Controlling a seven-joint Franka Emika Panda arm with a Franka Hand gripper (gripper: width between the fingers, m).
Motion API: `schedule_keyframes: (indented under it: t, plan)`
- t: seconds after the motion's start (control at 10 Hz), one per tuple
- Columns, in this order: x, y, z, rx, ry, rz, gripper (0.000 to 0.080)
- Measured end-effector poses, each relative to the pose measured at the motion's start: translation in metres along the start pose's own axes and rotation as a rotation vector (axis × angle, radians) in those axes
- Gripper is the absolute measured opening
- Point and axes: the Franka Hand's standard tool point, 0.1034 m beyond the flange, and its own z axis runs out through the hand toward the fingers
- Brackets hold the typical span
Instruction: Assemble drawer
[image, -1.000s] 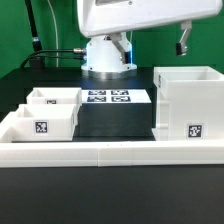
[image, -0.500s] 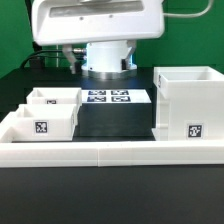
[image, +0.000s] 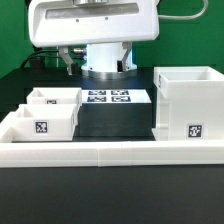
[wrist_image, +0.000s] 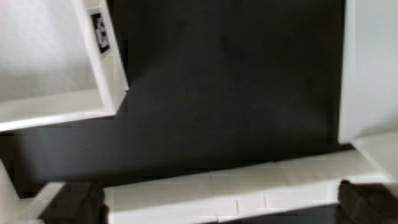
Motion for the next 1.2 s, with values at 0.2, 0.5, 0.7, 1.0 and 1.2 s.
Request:
schedule_keyframes:
  t: [0.2,0.5,0.7,1.0,1.2]
  plan:
    - [-0.009,0.018,0.015,-0.005,-0.030,-0.069,0.0649]
    - [-0.019,0.035,0.028,-0.018,-0.037,-0.038,0.0649]
    - [-0.019,0.035,0.029,-0.018,-0.037,-0.038,0.0649]
    - [-0.023,0.042,0.035,-0.022,-0.046,-0.052,0.0649]
    - [-0.028,0.047,0.047,-0.035,-0.051,-0.058,0.0649]
